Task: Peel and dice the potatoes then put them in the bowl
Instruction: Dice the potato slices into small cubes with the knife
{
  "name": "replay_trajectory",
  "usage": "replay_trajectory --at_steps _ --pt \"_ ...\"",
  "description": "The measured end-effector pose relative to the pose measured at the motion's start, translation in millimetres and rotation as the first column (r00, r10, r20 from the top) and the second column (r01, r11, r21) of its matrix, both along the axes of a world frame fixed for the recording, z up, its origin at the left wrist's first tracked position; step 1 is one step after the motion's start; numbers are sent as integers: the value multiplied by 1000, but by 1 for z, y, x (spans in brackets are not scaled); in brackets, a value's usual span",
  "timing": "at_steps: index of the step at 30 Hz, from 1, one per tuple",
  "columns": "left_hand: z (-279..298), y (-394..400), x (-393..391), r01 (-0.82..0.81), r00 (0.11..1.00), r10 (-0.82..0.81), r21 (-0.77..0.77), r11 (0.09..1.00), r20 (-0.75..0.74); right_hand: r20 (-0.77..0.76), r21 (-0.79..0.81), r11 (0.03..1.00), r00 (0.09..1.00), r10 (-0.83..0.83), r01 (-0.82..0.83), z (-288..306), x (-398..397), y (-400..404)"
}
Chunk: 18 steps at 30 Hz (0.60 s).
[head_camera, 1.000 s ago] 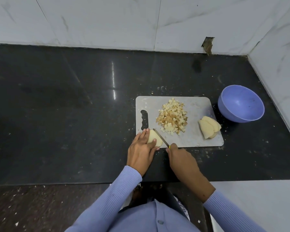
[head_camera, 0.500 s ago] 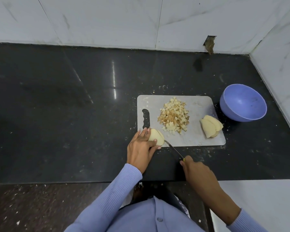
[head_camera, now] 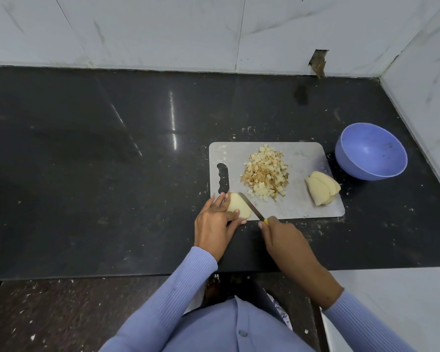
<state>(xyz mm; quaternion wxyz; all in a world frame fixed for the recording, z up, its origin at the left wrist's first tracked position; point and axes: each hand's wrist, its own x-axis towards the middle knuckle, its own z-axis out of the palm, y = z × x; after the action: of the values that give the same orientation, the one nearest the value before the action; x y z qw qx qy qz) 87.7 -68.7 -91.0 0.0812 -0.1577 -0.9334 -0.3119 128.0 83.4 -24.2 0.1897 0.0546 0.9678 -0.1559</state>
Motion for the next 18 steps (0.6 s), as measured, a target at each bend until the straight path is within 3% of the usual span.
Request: replay_trajectory --at_steps 8,18 --pt "-3 0 0 -7 1000 7 -9 1000 2 8 32 999 1000 30 -30 -6 -17 -17" --pt "-2 -2 1 11 1000 -11 0 1000 -17 145 141 990 989 4 -25 -1 35 13"
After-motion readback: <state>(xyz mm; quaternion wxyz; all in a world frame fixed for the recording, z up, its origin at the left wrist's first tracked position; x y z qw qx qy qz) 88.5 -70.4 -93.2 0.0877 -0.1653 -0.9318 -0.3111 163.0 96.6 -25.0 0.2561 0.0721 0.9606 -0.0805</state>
